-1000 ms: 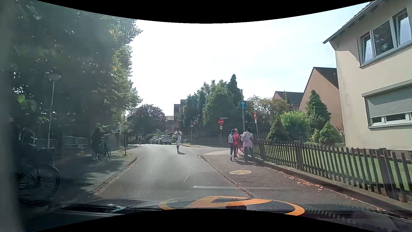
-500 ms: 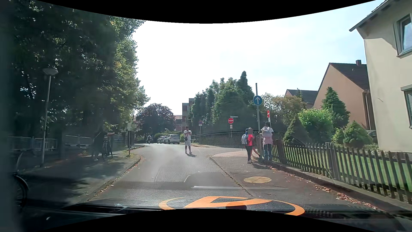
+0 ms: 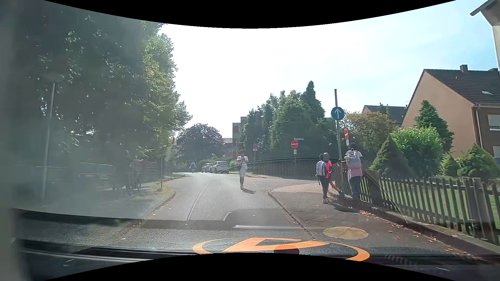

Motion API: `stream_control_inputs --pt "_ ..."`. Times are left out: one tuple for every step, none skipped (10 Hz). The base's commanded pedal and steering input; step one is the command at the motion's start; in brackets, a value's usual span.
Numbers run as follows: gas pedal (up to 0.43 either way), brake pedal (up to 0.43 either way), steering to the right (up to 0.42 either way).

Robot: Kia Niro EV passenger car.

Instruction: Follow the waypoints while adhering to traffic rules and regulations

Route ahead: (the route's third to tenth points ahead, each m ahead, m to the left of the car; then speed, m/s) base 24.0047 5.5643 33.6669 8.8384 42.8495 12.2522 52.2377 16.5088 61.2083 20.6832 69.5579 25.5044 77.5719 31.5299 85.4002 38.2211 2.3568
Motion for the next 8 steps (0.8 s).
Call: stream_control_inputs --pt "0.059 0.0 -0.175" --pt "0.039 0.0 -0.175" --pt "0.02 0.0 -0.176" --pt "0.008 0.0 -0.177" --pt "0.008 0.0 -0.177" --pt "0.008 0.0 -0.177" --pt "0.008 0.0 -0.176" --pt "0.008 0.0 -0.176"
